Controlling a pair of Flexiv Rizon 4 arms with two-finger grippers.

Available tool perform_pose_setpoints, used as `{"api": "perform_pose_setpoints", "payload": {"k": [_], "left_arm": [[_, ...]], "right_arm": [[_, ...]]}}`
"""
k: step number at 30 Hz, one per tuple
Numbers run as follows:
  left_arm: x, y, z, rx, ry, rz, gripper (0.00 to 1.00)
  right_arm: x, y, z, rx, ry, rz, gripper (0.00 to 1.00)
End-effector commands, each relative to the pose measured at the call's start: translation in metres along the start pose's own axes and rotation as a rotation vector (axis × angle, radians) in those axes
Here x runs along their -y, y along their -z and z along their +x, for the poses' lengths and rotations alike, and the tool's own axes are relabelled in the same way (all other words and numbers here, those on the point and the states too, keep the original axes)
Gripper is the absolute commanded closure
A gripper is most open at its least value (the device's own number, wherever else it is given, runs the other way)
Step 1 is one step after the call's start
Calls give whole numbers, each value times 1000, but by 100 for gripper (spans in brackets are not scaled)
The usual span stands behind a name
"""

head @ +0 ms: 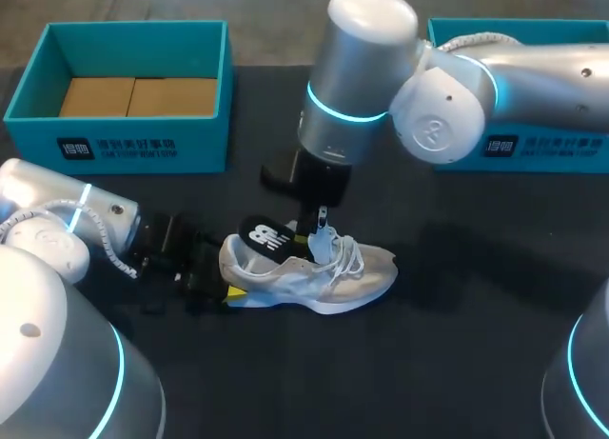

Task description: Take the shoe out of the shoebox, open the shoe tongue, remove and reinsert the insole, then place the shoe into the shoebox

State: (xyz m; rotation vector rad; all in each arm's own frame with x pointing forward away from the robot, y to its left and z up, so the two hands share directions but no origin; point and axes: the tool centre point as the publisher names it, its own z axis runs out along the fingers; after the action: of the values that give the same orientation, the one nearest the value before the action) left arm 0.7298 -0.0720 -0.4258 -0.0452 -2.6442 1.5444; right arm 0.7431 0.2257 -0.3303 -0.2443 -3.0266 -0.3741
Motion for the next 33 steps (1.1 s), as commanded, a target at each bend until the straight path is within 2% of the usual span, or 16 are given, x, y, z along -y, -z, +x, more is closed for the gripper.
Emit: {"api": "perform_pose_setpoints", "payload": {"k": [1, 9, 17, 26, 27, 29, 30, 33], "left_arm": [[-2, -2, -2, 0, 0, -2, 100], [-2, -2, -2, 0, 0, -2, 100], [-2, -2, -2, 0, 0, -2, 100], [-2, -2, -2, 0, 0, -2, 100], [-2, -2, -2, 0, 0, -2, 100], [-2, -2, -2, 0, 0, -2, 100], [-2, -2, -2, 0, 0, -2, 100], [-2, -2, -2, 0, 0, -2, 100]], "right_arm": [[1, 7, 0, 1, 8, -59, 100], [-25, 13, -6, -1, 25, -97, 100], [-49, 6, -9, -10, 61, -117, 100], [-58, -2, -9, -28, 76, -130, 100], [-58, -2, -9, -29, 77, -132, 93], [-58, -2, -9, -30, 75, -136, 71], [-57, -2, -9, -30, 75, -137, 65], [-55, 2, -9, -24, 72, -138, 59]]}}
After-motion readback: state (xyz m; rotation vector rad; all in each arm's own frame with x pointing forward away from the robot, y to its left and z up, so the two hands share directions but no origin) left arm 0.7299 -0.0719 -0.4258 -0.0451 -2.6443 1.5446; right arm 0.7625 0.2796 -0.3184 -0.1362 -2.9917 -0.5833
